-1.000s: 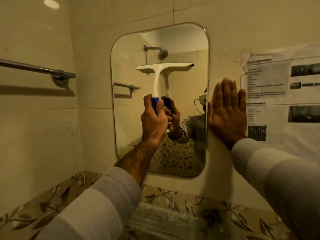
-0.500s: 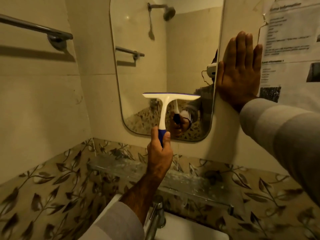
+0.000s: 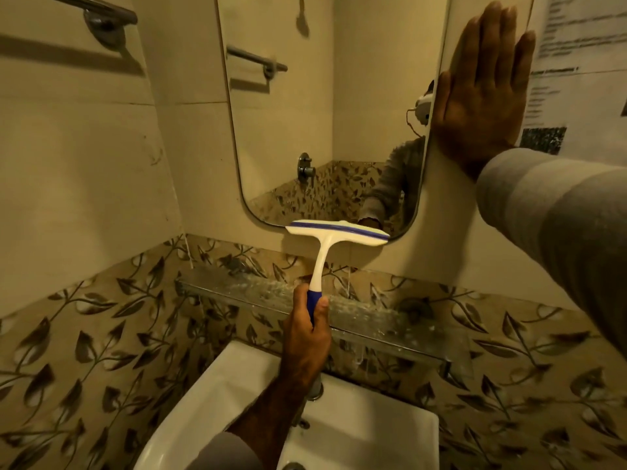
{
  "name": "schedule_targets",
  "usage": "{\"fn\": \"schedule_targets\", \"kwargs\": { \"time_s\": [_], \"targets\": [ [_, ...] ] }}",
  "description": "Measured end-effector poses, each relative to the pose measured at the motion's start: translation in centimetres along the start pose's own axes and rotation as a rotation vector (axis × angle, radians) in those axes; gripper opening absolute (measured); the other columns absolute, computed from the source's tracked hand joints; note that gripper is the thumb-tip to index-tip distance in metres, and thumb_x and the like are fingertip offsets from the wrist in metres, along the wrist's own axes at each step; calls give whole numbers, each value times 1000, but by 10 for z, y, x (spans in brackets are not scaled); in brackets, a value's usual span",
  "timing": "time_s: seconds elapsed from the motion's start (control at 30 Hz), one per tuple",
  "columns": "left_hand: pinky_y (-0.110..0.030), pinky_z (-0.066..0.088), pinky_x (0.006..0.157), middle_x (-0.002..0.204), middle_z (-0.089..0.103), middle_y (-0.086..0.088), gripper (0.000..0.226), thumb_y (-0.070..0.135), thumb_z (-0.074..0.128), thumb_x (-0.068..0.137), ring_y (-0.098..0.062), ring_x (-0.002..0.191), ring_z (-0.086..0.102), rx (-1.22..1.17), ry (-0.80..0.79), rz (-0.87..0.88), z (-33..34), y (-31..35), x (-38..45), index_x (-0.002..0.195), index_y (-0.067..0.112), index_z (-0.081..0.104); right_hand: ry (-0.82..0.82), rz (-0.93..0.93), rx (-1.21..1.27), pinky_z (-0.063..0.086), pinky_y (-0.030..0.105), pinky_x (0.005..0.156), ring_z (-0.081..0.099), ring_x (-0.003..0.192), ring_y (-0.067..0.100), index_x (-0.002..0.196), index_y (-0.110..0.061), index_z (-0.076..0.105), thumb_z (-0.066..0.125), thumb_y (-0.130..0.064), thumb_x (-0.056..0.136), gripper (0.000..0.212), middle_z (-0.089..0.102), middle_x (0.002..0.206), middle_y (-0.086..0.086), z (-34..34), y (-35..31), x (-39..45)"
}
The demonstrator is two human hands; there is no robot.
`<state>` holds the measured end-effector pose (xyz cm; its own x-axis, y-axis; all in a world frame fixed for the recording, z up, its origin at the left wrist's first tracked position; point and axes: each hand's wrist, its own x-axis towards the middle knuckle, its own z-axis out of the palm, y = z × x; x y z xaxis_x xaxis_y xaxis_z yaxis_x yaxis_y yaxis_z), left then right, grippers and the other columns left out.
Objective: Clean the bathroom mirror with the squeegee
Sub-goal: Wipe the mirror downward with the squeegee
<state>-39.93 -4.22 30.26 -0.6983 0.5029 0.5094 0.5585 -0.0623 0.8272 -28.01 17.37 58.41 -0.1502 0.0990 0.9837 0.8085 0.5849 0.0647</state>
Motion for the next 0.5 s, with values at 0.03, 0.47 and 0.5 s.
{"fn": "schedule_targets", "kwargs": {
  "time_s": [0.03, 0.47, 0.5],
  "targets": [
    [-12, 44, 50, 75, 53, 8, 32, 33, 44, 101, -5, 58, 54, -1, -2, -9, 0, 0, -1, 129, 19, 44, -3, -1, -4, 6, 49, 125, 7, 153, 31, 158, -9, 9, 12, -46, 105, 64, 9, 165, 15, 0, 0, 0],
    [-18, 49, 50, 79, 57, -3, 20, 30, 45, 102, -10, 60, 57, 27, -52, -104, -8, -9, -9, 121, 24, 44, -6, 3, 2, 7, 50, 125, 6, 153, 30, 158, -8, 9, 16, -43, 105, 64, 8, 165, 15, 4, 0, 1],
    [-17, 49, 50, 80, 57, -4, 19, 29, 45, 102, -10, 61, 57, 28, -55, -109, -9, -10, -11, 120, 24, 43, -1, 4, 3, 7, 50, 125, 7, 153, 31, 158, -8, 9, 16, -43, 105, 64, 8, 165, 15, 5, 0, 1]
  ]
}}
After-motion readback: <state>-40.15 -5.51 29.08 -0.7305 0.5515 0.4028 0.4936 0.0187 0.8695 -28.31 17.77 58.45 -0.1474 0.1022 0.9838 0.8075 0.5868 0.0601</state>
